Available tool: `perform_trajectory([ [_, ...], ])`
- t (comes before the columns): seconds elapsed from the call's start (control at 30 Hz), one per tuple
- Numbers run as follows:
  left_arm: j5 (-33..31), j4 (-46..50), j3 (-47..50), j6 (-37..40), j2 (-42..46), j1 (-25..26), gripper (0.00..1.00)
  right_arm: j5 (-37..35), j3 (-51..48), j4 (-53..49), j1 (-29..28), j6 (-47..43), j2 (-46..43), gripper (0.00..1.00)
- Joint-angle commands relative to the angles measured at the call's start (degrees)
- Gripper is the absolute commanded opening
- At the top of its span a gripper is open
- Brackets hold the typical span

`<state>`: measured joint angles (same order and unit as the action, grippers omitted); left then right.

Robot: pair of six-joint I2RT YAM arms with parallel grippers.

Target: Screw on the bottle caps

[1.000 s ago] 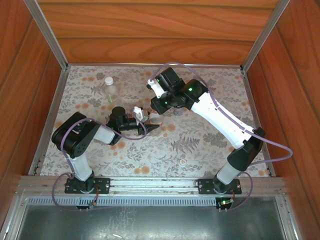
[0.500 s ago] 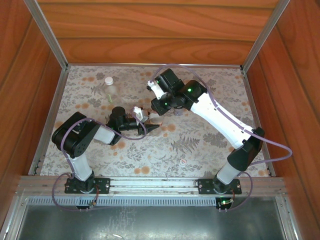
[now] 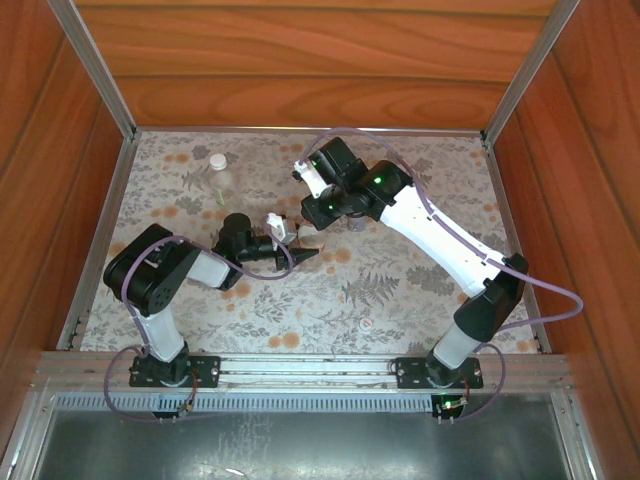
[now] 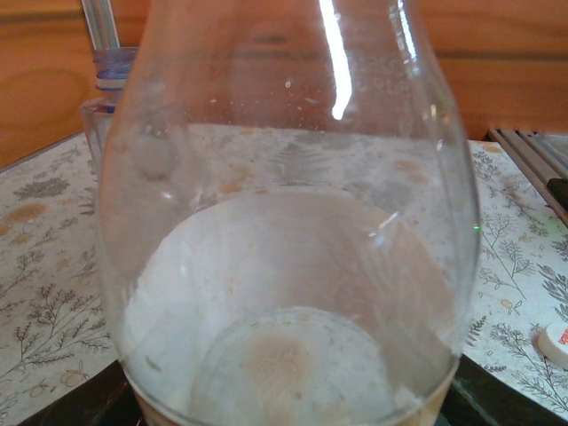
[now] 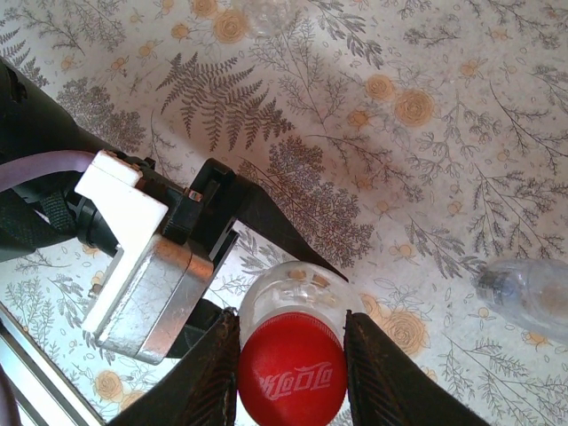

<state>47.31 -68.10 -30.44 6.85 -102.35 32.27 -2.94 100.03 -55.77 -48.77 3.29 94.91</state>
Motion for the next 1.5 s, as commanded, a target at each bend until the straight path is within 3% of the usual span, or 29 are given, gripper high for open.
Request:
perform_trajectory([
  [0.0,0.2,6.0,0.7,1.0,-2.5,0.3,0.59,-0.6,-1.8,-2.7,-0.4,-0.5,1.9,0.35],
  [0.93,0.4,6.0,-0.2,0.0,-3.1,0.3,0.59,-2.3,-15.8,11.0,-0.7,0.5,-7.5,0.34],
  [1.47,0.5,6.0,-0.2,-0.2,-3.2,0.2,0.59,-3.3,-18.8,14.7,-0.7,0.9,-9.6,0.35],
])
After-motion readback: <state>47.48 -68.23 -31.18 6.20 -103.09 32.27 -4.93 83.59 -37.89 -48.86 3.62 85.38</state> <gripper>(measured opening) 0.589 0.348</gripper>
